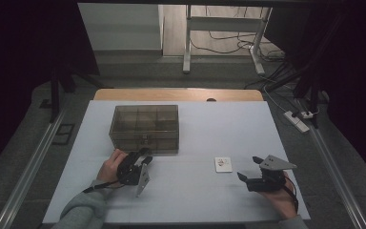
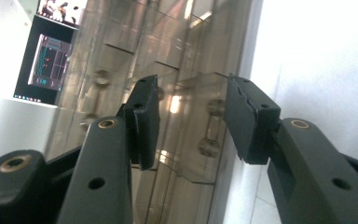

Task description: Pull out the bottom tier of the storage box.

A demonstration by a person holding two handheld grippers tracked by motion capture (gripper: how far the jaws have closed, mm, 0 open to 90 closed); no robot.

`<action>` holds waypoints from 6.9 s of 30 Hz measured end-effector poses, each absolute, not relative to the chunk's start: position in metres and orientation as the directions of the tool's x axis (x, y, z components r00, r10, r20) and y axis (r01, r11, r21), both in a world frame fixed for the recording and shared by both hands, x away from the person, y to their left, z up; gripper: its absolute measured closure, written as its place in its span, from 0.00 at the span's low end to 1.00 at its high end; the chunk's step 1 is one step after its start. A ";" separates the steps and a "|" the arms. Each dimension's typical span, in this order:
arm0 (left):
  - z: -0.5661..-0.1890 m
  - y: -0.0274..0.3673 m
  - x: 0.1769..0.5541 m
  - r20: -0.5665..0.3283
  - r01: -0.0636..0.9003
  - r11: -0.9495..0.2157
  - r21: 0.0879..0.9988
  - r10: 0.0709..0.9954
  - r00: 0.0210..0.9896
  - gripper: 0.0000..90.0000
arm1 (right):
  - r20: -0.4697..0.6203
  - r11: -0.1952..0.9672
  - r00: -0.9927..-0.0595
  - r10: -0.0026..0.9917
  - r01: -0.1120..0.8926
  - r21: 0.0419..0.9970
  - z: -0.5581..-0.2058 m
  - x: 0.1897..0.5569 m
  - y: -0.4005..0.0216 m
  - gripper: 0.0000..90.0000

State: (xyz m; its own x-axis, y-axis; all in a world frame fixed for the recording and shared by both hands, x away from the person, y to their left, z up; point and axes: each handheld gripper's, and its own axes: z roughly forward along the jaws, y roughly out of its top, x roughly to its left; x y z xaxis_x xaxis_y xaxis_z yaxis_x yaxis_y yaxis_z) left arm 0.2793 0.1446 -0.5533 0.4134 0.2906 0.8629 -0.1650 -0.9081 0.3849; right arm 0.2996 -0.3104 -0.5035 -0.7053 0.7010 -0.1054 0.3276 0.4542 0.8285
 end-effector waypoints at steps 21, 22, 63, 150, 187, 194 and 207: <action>-0.537 0.148 0.281 0.723 -0.089 -0.829 0.553 0.423 0.546 0.55 | -0.113 0.466 -0.709 0.696 0.325 0.823 -0.504 0.298 -0.309 0.15; -0.536 0.148 0.282 0.717 -0.085 -0.827 0.555 0.425 0.552 0.54 | -0.114 0.467 -0.710 0.695 0.326 0.822 -0.504 0.298 -0.309 0.15; -0.534 0.155 0.304 0.526 0.053 -0.763 0.644 0.493 0.693 0.47 | -0.114 0.471 -0.711 0.694 0.328 0.819 -0.505 0.299 -0.310 0.15; -0.540 0.169 0.322 0.444 0.119 -0.779 0.616 0.468 0.764 0.69 | -0.101 0.462 -0.719 0.688 0.326 0.825 -0.504 0.297 -0.309 0.15; -0.538 0.169 0.314 0.442 0.110 -0.787 0.607 0.449 0.776 0.71 | -0.099 0.462 -0.720 0.687 0.327 0.825 -0.504 0.296 -0.309 0.15; -0.538 0.169 0.312 0.445 0.105 -0.791 0.602 0.442 0.779 0.71 | -0.100 0.464 -0.721 0.686 0.326 0.824 -0.504 0.296 -0.309 0.15; -0.538 0.169 0.311 0.441 0.106 -0.791 0.603 0.440 0.782 0.72 | -0.100 0.467 -0.723 0.683 0.328 0.821 -0.504 0.296 -0.308 0.15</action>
